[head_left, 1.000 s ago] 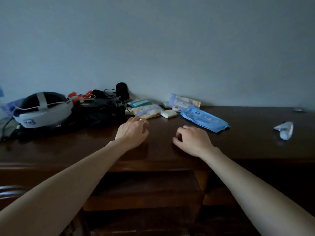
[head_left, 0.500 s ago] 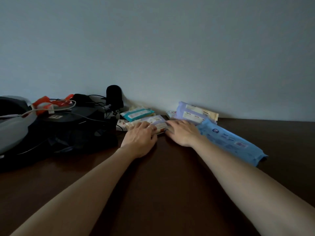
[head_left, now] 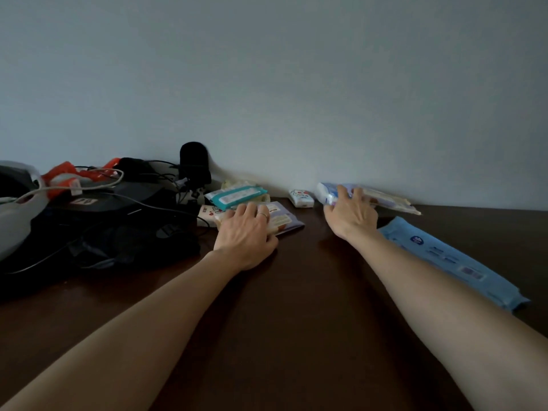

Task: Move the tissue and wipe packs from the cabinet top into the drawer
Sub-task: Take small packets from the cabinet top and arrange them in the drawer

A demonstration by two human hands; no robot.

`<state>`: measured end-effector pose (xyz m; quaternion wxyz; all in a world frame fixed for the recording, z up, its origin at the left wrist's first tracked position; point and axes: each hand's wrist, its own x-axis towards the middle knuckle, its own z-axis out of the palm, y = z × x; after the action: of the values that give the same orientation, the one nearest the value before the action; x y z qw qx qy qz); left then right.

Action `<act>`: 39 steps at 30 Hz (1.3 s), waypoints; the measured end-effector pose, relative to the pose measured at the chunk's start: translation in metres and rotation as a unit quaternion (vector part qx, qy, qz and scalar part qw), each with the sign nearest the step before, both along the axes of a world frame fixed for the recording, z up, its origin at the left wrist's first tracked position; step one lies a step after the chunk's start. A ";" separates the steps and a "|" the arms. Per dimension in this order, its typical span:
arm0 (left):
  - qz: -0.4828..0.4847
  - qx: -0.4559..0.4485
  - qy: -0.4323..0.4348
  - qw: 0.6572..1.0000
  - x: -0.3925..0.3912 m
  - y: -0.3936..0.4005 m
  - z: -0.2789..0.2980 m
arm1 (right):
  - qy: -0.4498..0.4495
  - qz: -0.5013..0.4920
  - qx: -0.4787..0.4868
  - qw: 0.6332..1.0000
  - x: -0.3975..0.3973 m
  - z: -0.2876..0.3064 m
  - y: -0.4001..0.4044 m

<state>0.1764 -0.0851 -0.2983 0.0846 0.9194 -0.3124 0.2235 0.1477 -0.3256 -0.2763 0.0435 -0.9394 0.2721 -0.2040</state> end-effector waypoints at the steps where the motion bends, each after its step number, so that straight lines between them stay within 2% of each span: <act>1: 0.003 0.001 -0.006 1.000 0.002 -0.002 0.001 | 0.009 0.001 0.002 1.000 0.004 0.002 0.000; 5: 0.008 -0.006 -0.007 1.000 0.013 -0.011 0.000 | -0.013 0.058 -0.103 0.993 0.019 0.006 0.009; 7: 0.009 -0.012 -0.004 1.000 0.018 -0.013 -0.002 | 0.025 0.088 -0.127 0.988 0.030 0.002 0.016; 12: 0.013 -0.023 -0.019 0.999 0.022 -0.014 -0.006 | 0.054 -0.033 -0.124 0.990 0.043 -0.005 0.010; 19: 0.003 -0.035 -0.015 0.999 0.022 -0.014 -0.007 | 0.150 -0.047 -0.024 0.987 0.060 -0.008 -0.008; 21: 0.000 -0.036 -0.013 0.999 0.023 -0.013 -0.007 | 0.124 -0.071 0.011 0.990 0.067 -0.007 -0.005; 23: 0.000 -0.035 -0.009 0.999 0.025 -0.012 -0.007 | 0.047 -0.079 0.054 0.994 0.074 -0.007 -0.005; 25: 0.002 -0.034 -0.006 0.999 0.026 -0.012 -0.008 | -0.068 -0.039 0.069 0.995 0.080 -0.007 -0.005; 27: 0.001 -0.034 -0.006 0.999 0.026 -0.013 -0.009 | -0.126 0.033 0.058 0.990 0.089 -0.004 -0.001; 28: 0.000 -0.034 -0.008 0.999 0.027 -0.013 -0.009 | -0.109 0.062 0.058 0.990 0.095 -0.003 0.004; 31: -0.004 -0.035 -0.011 0.999 0.028 -0.013 -0.011 | 0.067 0.098 0.062 0.991 0.113 -0.007 0.015; 32: -0.005 -0.035 -0.012 0.999 0.028 -0.013 -0.011 | 0.095 0.095 0.059 0.989 0.116 -0.010 0.016; 37: -0.005 -0.047 -0.012 0.999 0.032 -0.012 -0.012 | 0.046 0.119 0.067 0.990 0.106 -0.016 0.001; 39: 0.000 -0.053 -0.003 0.999 0.031 -0.012 -0.011 | 0.055 0.120 0.068 0.989 0.088 -0.019 -0.003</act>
<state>0.2071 -0.0972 -0.3092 0.1326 0.9127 -0.3007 0.2430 0.2358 -0.3287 -0.2948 0.1166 -0.9699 0.1724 -0.1262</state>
